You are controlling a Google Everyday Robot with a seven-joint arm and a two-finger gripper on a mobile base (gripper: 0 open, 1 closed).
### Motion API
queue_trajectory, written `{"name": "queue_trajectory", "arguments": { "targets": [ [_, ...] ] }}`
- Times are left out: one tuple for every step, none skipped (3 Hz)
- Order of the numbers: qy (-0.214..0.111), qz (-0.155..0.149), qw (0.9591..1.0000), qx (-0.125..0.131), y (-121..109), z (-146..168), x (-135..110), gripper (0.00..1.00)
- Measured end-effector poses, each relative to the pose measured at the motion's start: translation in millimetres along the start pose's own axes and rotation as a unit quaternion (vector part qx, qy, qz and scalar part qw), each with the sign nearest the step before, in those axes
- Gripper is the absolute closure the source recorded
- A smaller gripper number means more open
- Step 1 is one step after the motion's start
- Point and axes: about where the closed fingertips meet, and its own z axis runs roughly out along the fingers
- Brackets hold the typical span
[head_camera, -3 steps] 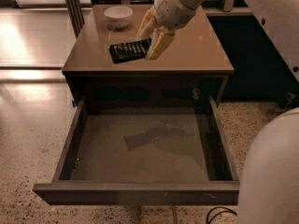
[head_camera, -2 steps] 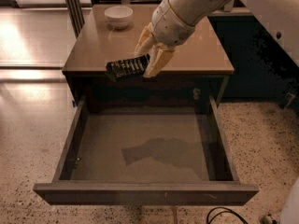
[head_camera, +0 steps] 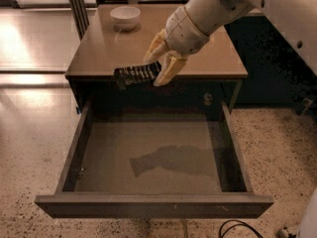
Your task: Place rxbar chocolate into top drawer
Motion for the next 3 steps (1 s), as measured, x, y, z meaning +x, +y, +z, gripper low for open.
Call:
{"name": "queue_trajectory", "arguments": {
  "targets": [
    [-0.045, -0.001, 0.999, -0.005, 17.0, 16.0, 19.2, 1.0],
    [-0.063, 0.012, 0.9977, -0.022, 35.5, 33.0, 39.7, 1.0],
    [-0.033, 0.039, 0.9959, -0.075, 54.8, 53.5, 56.2, 1.0]
  ]
}}
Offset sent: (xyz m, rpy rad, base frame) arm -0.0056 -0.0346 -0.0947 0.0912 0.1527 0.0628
